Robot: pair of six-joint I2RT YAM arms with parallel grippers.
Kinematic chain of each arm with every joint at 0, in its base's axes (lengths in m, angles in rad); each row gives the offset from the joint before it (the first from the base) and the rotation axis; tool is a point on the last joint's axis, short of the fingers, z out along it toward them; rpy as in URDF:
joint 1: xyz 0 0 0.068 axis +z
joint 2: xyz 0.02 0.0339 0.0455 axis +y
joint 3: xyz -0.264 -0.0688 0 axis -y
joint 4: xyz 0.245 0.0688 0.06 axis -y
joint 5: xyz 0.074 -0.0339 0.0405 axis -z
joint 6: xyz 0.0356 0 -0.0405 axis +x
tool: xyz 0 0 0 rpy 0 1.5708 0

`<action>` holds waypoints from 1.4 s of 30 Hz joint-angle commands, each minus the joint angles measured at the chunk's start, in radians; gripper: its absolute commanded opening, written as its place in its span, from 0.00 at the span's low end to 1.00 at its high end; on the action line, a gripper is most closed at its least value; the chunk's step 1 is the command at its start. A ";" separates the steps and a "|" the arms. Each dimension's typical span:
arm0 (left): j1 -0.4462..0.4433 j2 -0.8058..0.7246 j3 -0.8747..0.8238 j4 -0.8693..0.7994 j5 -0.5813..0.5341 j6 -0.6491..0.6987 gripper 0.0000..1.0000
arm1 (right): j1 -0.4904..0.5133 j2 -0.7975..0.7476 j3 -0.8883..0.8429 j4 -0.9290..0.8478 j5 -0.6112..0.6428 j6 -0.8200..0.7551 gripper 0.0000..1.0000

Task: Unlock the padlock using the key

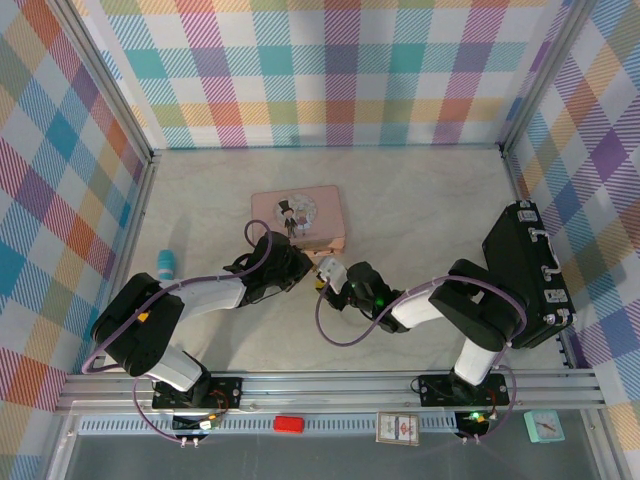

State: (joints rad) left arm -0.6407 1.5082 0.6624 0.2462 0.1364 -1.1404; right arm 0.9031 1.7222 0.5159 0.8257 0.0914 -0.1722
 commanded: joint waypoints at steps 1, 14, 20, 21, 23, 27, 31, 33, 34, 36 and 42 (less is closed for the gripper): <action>-0.024 -0.017 -0.003 0.099 0.023 0.001 0.00 | 0.015 -0.009 0.013 0.073 0.065 -0.027 0.24; -0.024 -0.017 -0.010 0.108 0.018 -0.002 0.00 | 0.036 -0.025 -0.058 0.158 0.110 -0.075 0.27; -0.024 -0.018 -0.008 0.104 0.017 0.001 0.00 | 0.038 -0.017 -0.076 0.200 0.102 -0.085 0.27; -0.024 -0.017 -0.006 0.099 0.016 0.002 0.00 | 0.039 -0.014 -0.079 0.218 0.106 -0.089 0.27; -0.023 -0.016 -0.007 0.100 0.017 0.002 0.00 | 0.040 -0.010 -0.075 0.226 0.114 -0.100 0.29; -0.023 -0.017 -0.005 0.103 0.023 0.003 0.00 | 0.045 0.009 -0.052 0.217 0.104 -0.106 0.32; -0.024 -0.022 -0.006 0.094 0.019 0.006 0.00 | 0.045 0.026 -0.023 0.189 0.106 -0.103 0.30; -0.024 -0.026 -0.007 0.093 0.020 0.006 0.00 | 0.045 0.038 -0.015 0.183 0.119 -0.101 0.29; -0.024 -0.028 -0.007 0.091 0.020 0.005 0.00 | 0.045 0.043 -0.015 0.185 0.127 -0.099 0.28; -0.024 -0.031 -0.007 0.088 0.019 0.007 0.00 | 0.045 0.050 -0.012 0.186 0.138 -0.092 0.28; -0.024 -0.039 -0.008 0.082 0.014 0.007 0.00 | 0.045 0.058 -0.002 0.155 0.160 -0.087 0.23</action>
State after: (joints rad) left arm -0.6521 1.5078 0.6502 0.2680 0.1371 -1.1519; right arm 0.9382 1.7660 0.4961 0.9779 0.2276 -0.2558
